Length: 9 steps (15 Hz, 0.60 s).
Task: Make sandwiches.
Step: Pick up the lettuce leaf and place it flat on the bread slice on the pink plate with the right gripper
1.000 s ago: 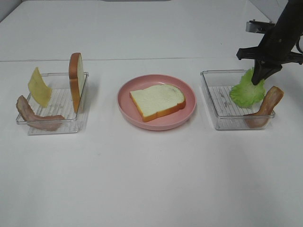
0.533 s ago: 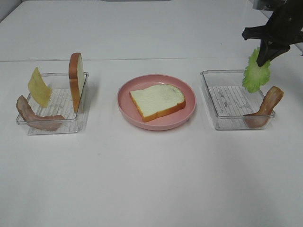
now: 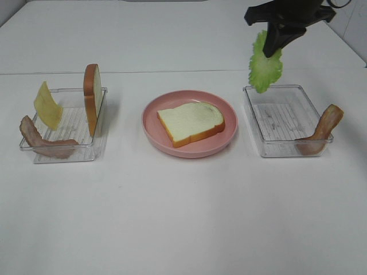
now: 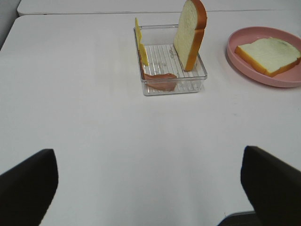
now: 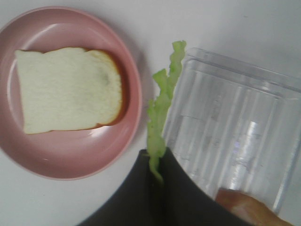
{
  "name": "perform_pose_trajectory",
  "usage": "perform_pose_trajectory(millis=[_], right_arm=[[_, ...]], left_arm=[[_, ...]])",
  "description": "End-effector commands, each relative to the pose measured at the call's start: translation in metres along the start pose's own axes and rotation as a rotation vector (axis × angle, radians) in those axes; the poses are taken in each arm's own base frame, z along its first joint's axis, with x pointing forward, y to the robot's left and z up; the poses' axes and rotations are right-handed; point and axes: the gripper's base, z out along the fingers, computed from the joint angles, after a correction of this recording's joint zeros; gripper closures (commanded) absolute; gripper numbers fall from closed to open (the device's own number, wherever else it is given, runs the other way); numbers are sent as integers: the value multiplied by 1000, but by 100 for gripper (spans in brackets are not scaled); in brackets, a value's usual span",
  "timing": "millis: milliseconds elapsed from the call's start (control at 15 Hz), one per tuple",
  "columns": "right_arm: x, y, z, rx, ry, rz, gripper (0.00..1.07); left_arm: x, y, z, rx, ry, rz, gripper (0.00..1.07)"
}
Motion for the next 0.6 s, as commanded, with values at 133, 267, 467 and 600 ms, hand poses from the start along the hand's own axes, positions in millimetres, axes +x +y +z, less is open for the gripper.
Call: perform_pose_trajectory(millis=[133,267,467,600], right_arm=[[-1,50,3,-31,1,-111,107],[-2,91,11,-56,-22,-195,107],[-2,130,30,-82,-33,-251,107],[-1,137,41,-92,-19,-240,107]], left_arm=[[1,0,-2,-2,-18,-2,6],[1,0,-2,-2,-18,-2,6],[1,0,-2,-2,-18,-2,6],[1,0,-2,-2,-18,-2,6]])
